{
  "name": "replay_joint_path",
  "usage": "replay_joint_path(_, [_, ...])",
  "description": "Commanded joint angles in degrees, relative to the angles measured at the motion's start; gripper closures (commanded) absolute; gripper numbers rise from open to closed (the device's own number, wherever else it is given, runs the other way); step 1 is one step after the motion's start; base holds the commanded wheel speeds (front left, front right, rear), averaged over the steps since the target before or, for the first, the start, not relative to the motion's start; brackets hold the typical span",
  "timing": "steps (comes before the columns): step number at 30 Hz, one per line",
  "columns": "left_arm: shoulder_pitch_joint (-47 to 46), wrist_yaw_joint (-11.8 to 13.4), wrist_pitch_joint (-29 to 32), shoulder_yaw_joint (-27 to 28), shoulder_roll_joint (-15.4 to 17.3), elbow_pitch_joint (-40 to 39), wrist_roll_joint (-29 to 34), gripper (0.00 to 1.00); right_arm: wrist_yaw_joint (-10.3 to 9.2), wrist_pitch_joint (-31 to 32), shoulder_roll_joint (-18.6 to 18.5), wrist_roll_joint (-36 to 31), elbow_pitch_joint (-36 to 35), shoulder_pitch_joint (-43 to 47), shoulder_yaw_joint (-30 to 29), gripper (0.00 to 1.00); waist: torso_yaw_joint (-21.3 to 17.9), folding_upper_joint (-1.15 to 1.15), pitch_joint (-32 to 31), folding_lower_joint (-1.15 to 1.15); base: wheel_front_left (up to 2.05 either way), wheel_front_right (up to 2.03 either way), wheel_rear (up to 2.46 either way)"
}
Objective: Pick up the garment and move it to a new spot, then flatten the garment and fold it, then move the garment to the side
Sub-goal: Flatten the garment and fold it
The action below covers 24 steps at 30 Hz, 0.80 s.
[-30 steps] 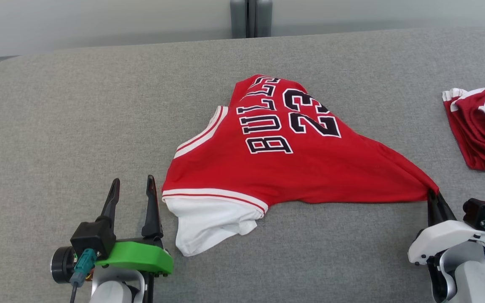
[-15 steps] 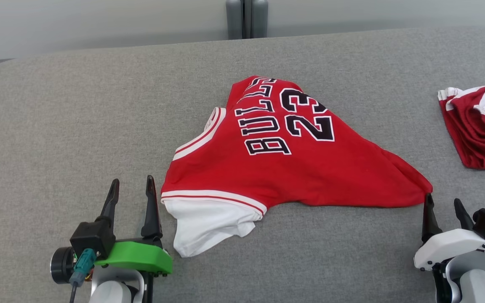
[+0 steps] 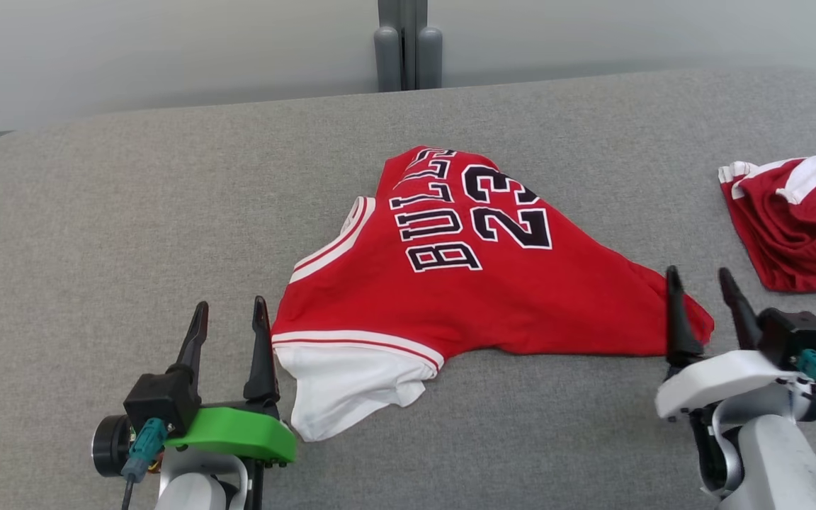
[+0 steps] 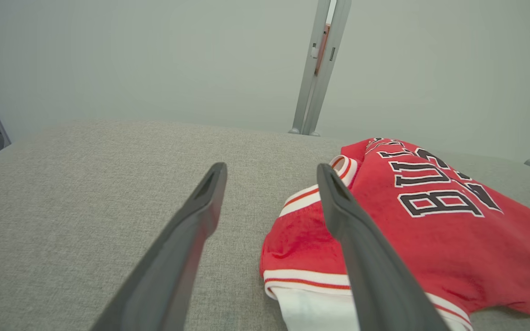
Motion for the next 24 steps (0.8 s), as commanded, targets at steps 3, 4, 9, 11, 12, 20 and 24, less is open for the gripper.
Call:
replay_joint_path(3, [-0.10,0.60,-0.02,-0.16,0.18,0.51,-0.49,0.00,0.00,0.41,-0.09,0.83,-1.65,0.02,3.43,0.00,0.54,0.00,-1.48,0.00,0.00,0.00,0.00])
replay_joint_path(4, [0.00,0.66,-0.02,-0.22,0.18,0.60,-0.59,0.00,0.00,0.45,-0.05,0.92,-1.93,0.11,4.27,0.00,0.68,0.00,-1.79,0.00,0.00,0.00,0.00])
replay_joint_path(9, [1.15,1.04,-0.02,-0.32,0.18,1.11,-1.17,0.00,0.00,0.72,-0.05,1.73,-3.16,1.28,7.86,0.00,1.52,0.00,-3.28,0.00,0.00,0.00,0.00])
replay_joint_path(11, [1.41,1.20,-0.02,-0.39,0.18,1.26,-1.30,0.00,0.00,0.46,-0.05,1.80,-3.26,1.59,8.53,0.00,1.93,0.00,-3.73,0.00,0.00,0.00,0.00])
replay_joint_path(12, [1.48,1.25,-0.02,-0.44,0.18,1.30,-1.35,0.00,0.00,0.29,-0.05,1.77,-3.36,1.61,8.62,0.00,2.10,0.00,-3.90,0.00,0.00,0.00,0.00])
replay_joint_path(20, [2.81,1.40,-0.02,-0.92,0.18,1.90,-1.52,0.00,0.00,-1.00,-0.03,1.88,-4.53,3.24,8.70,0.00,2.90,0.00,-5.06,0.00,0.00,0.00,0.00])
replay_joint_path(24, [2.95,1.31,-0.02,-1.00,0.18,2.13,-1.40,0.00,0.00,-1.14,-0.03,1.54,-4.90,3.43,8.91,0.00,2.85,0.00,-5.28,0.00,0.00,0.00,0.00])
